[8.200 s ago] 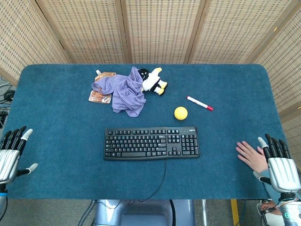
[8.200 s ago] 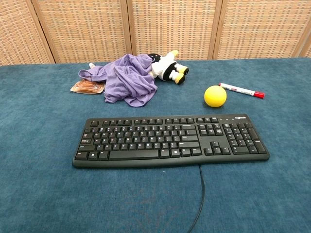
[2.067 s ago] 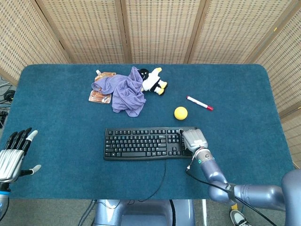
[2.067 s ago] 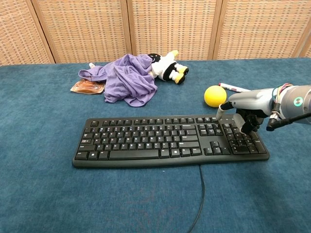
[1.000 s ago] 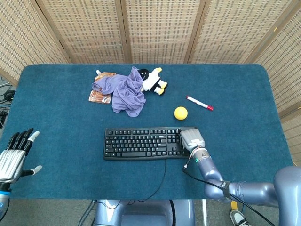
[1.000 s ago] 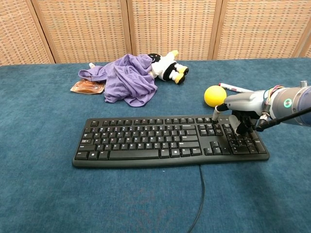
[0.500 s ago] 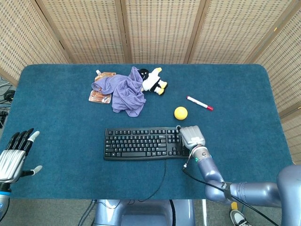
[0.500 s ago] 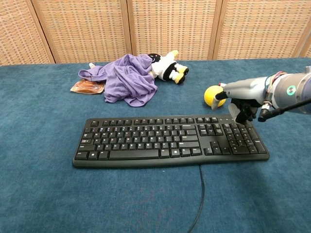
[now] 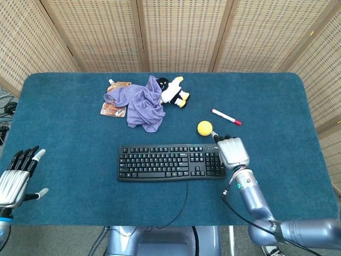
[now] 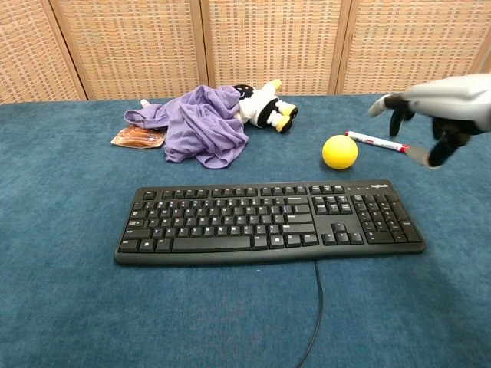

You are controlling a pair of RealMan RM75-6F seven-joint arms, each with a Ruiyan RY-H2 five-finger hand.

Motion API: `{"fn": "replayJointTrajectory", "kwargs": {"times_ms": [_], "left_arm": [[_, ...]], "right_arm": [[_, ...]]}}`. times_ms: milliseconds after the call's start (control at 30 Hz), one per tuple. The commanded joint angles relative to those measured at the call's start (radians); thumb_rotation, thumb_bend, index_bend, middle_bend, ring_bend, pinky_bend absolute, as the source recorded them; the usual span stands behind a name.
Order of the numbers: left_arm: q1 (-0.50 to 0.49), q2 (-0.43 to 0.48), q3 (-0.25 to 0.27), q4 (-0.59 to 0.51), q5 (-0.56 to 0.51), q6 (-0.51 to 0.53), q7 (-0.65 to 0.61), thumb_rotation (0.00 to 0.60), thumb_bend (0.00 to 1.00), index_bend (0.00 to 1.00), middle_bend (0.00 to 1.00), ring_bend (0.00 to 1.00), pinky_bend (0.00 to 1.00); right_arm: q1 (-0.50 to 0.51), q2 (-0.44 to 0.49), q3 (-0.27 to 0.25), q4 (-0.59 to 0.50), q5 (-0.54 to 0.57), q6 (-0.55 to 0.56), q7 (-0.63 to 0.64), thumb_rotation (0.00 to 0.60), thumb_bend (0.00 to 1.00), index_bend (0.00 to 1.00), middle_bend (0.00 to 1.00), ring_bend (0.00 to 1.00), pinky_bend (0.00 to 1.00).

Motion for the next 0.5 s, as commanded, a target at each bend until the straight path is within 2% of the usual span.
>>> {"fn": "replayJointTrajectory", "kwargs": {"times_ms": [33, 167, 300, 367, 500], "left_arm": [[0.000, -0.002, 0.000, 0.001, 0.001, 0.001, 0.002, 0.600, 0.04, 0.00, 0.00, 0.00, 0.00], [0.000, -0.010, -0.001, 0.005, 0.003, 0.003, 0.007, 0.600, 0.04, 0.00, 0.00, 0.00, 0.00], [0.001, -0.020, -0.001, 0.014, 0.006, 0.009, 0.008, 0.600, 0.04, 0.00, 0.00, 0.00, 0.00], [0.002, -0.026, -0.002, 0.018, 0.010, 0.015, 0.009, 0.600, 0.03, 0.00, 0.00, 0.00, 0.00], [0.003, -0.036, -0.004, 0.028, 0.020, 0.027, 0.004, 0.600, 0.04, 0.00, 0.00, 0.00, 0.00]], "right_arm": [[-0.122, 0.072, -0.068, -0.013, -0.160, 0.083, 0.130, 0.600, 0.33, 0.01, 0.03, 0.00, 0.17], [-0.235, 0.109, -0.127, 0.028, -0.339, 0.182, 0.250, 0.600, 0.15, 0.00, 0.00, 0.00, 0.02], [-0.381, 0.108, -0.189, 0.161, -0.510, 0.315, 0.367, 0.600, 0.03, 0.00, 0.00, 0.00, 0.00], [-0.457, 0.091, -0.220, 0.251, -0.566, 0.365, 0.445, 0.600, 0.01, 0.00, 0.00, 0.00, 0.00], [-0.545, 0.055, -0.225, 0.382, -0.618, 0.410, 0.533, 0.600, 0.00, 0.00, 0.00, 0.00, 0.00]]}}
